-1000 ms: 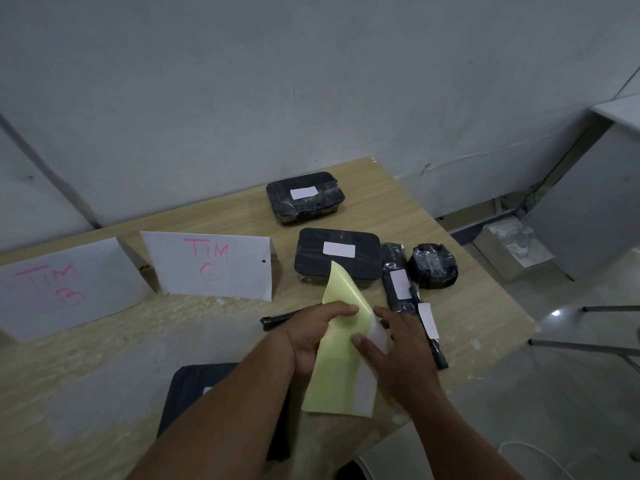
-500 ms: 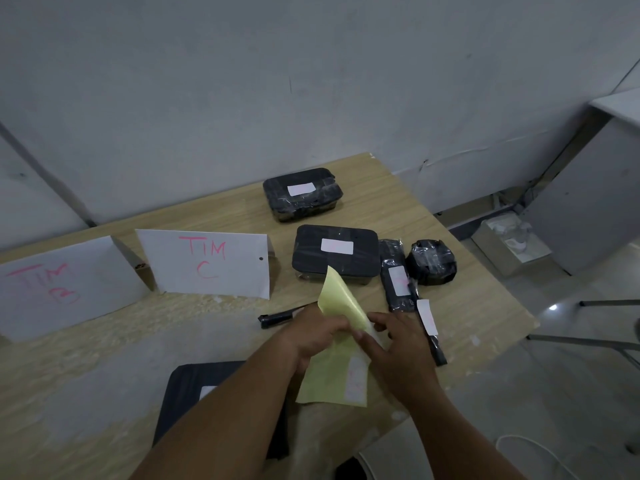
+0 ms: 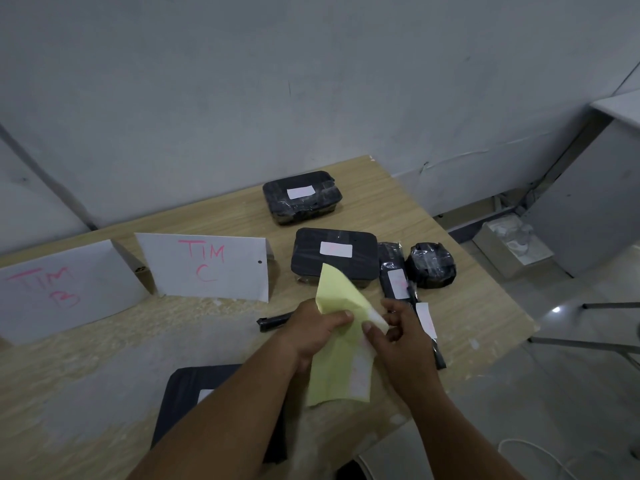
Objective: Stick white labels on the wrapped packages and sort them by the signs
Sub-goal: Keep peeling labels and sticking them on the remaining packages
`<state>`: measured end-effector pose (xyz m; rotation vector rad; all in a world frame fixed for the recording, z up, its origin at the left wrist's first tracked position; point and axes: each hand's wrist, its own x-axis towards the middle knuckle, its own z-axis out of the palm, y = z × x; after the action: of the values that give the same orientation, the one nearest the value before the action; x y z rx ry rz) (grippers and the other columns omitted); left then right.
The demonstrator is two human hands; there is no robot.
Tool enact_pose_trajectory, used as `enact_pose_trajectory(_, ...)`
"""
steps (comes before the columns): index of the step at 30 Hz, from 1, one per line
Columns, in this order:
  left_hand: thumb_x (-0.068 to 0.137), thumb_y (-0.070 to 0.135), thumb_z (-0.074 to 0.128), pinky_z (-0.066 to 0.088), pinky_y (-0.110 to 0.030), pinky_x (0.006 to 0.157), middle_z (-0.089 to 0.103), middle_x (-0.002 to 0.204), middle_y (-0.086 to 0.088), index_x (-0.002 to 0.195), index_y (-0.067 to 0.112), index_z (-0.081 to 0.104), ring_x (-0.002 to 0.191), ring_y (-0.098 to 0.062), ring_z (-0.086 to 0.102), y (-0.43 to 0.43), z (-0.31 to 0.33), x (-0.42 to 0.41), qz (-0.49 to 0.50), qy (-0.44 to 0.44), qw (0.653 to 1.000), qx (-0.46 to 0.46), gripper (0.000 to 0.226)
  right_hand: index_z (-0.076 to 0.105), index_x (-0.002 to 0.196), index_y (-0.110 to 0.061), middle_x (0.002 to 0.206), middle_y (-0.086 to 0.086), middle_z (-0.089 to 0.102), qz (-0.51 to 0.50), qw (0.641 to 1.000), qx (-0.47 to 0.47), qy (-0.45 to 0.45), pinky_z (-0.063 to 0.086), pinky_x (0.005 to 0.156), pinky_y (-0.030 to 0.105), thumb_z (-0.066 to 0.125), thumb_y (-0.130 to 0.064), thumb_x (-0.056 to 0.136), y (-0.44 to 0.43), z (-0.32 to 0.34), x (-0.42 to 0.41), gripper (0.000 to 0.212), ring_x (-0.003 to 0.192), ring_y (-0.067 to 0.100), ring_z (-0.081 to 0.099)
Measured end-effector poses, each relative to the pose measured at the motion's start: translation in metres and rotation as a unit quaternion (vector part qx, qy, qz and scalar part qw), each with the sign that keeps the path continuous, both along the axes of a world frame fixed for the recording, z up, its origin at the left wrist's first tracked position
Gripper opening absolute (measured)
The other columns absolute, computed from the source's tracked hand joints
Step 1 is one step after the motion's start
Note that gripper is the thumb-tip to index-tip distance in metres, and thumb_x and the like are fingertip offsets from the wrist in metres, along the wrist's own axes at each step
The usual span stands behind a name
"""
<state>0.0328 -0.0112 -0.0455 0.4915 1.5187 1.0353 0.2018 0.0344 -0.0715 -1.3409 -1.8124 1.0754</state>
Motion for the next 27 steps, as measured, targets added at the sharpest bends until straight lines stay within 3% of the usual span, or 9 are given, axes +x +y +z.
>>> enact_pose_trajectory(4,0.080,0.020,0.080,0.056,-0.045,0.088,0.070,0.114,-0.001,0.129,0.023,0.053,0.099,-0.018,0.069,0.005,0.001,-0.002,0.059,0.087,0.993,0.046,0.056,0.055,0.110,-0.039,0.072,-0.005,0.051,-0.022,0.999,-0.030,0.031,0.043,0.056,0.011,0.074,-0.018,0.083,0.008,0.001,-0.002,0.039,0.056,0.001,0.047)
enact_pose_trajectory(7,0.072,0.024,0.087,0.052,-0.033,0.090,0.058,0.123,0.009,0.154,0.041,0.004,0.108,-0.006,0.059,0.010,0.009,-0.014,0.009,0.202,0.974,0.104,0.118,0.053,0.111,-0.042,0.066,-0.007,0.050,0.011,0.999,-0.029,0.022,0.040,0.052,0.009,0.073,-0.016,0.084,0.013,0.007,0.000,0.042,0.054,0.001,0.046)
enact_pose_trajectory(12,0.065,0.049,0.082,0.027,-0.047,0.115,0.026,0.157,-0.001,0.154,0.029,-0.014,0.144,-0.022,0.023,0.027,0.030,-0.033,-0.206,0.494,0.838,0.108,0.133,0.049,0.114,-0.048,0.072,-0.016,0.060,0.096,0.995,-0.038,0.017,0.042,0.057,0.009,0.072,-0.013,0.085,0.016,0.018,0.001,0.051,0.059,0.000,0.048)
enact_pose_trajectory(14,0.065,0.057,0.078,0.014,-0.055,0.118,0.016,0.162,0.003,0.154,0.030,-0.014,0.149,-0.019,0.010,0.034,0.039,-0.042,-0.236,0.535,0.806,0.088,0.131,0.046,0.121,-0.047,0.079,-0.015,0.059,0.121,0.992,-0.018,-0.026,0.041,0.060,0.008,0.071,-0.016,0.085,0.017,0.021,0.001,0.054,0.066,-0.002,0.050)
enact_pose_trajectory(16,0.069,0.058,0.076,0.008,-0.057,0.118,0.031,0.157,0.008,0.155,0.032,-0.009,0.148,-0.016,0.017,0.040,0.047,-0.049,-0.282,0.528,0.799,0.062,0.124,0.045,0.129,-0.043,0.083,-0.017,0.055,0.136,0.989,-0.002,-0.065,0.038,0.062,0.007,0.070,-0.019,0.086,0.019,0.023,0.003,0.055,0.074,-0.004,0.051)
enact_pose_trajectory(19,0.077,0.045,0.076,0.024,-0.050,0.116,0.049,0.147,0.008,0.156,0.030,0.014,0.138,-0.018,0.040,0.045,0.050,-0.049,-0.322,0.459,0.828,0.019,0.101,0.047,0.130,-0.043,0.084,-0.015,0.052,0.138,0.986,0.011,-0.094,0.037,0.067,0.012,0.070,-0.024,0.086,0.019,0.023,0.004,0.053,0.078,-0.001,0.051)
enact_pose_trajectory(21,0.080,0.034,0.077,0.044,-0.033,0.099,0.056,0.139,0.007,0.144,0.029,0.046,0.123,-0.012,0.054,0.045,0.050,-0.047,-0.294,0.414,0.861,0.022,0.072,0.048,0.128,-0.045,0.087,-0.014,0.052,0.129,0.986,0.021,-0.105,0.039,0.070,0.017,0.069,-0.028,0.086,0.019,0.022,0.002,0.050,0.081,0.001,0.051)
enact_pose_trajectory(23,0.082,0.033,0.076,0.047,-0.021,0.075,0.066,0.121,0.011,0.122,0.032,0.065,0.099,-0.002,0.061,0.044,0.050,-0.045,-0.290,0.393,0.872,0.027,0.042,0.049,0.126,-0.046,0.089,-0.016,0.052,0.122,0.985,0.028,-0.117,0.040,0.071,0.020,0.068,-0.033,0.086,0.019,0.020,0.001,0.047,0.085,0.000,0.051)
enact_pose_trajectory(27,0.084,0.033,0.074,0.043,-0.015,0.059,0.068,0.090,0.019,0.091,0.035,0.073,0.079,0.005,0.063,0.044,0.050,-0.045,-0.270,0.332,0.904,0.024,0.007,0.051,0.123,-0.049,0.095,-0.023,0.050,0.114,0.984,0.058,-0.128,0.040,0.077,0.025,0.063,-0.047,0.085,0.017,0.015,0.002,0.039,0.090,-0.001,0.046)
